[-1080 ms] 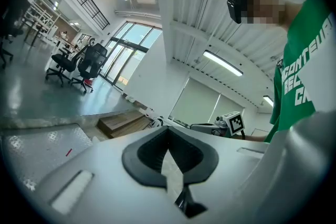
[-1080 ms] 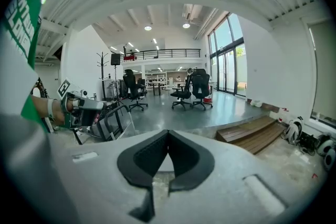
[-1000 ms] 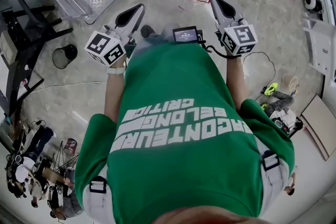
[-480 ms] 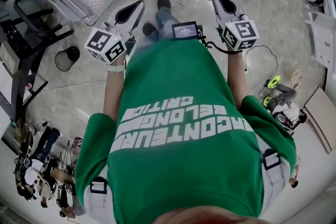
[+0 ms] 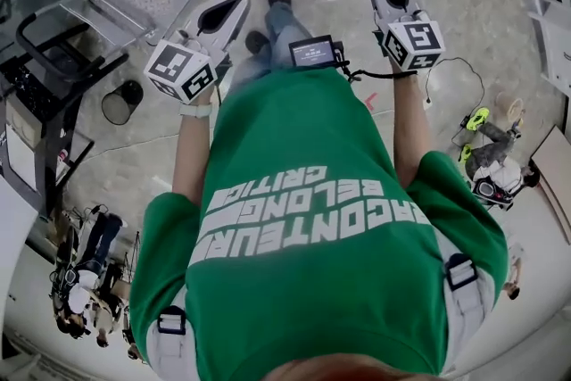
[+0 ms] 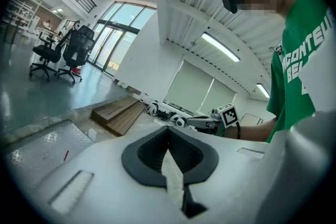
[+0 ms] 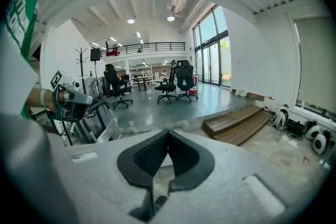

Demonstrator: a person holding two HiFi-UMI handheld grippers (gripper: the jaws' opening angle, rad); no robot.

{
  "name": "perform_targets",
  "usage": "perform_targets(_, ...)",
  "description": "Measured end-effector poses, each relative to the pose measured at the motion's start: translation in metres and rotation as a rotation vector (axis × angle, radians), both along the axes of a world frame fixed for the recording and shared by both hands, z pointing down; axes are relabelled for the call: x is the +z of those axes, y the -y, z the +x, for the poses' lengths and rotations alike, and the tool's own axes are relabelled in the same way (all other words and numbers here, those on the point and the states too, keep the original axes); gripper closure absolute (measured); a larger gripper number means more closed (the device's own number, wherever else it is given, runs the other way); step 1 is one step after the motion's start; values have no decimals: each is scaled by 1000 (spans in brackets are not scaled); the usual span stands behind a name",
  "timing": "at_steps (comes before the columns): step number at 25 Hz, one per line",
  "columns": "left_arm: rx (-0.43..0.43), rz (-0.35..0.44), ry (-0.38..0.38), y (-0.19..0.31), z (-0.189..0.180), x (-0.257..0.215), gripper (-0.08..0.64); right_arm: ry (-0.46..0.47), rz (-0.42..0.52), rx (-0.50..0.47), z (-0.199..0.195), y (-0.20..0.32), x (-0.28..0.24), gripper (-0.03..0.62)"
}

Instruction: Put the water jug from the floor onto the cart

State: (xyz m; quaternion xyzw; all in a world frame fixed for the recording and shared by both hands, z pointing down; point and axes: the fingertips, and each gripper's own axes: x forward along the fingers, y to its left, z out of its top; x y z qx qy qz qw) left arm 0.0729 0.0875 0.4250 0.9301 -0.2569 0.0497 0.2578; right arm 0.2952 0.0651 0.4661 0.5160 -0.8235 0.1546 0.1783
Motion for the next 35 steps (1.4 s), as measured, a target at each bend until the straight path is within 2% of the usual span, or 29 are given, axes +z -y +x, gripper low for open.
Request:
perform_targets(8,113,2,27,31,50,44,543,-2,-54,62,42,14,77,598)
perform_targets(15,198,-14,-6,17,88,85,543,1,-87,132,54,4,139,598)
perform_targets(19,229,-33,0,8,115,106,545,-12,-103,173,68,-2,181,598)
perform_targets(26,226,-49,-14,17,116,152,545,-45,-169,188,59,5,269,596)
perform_targets(35,206,-95,-33,27,120,201,545,-48,-258,203,51,20,366,461)
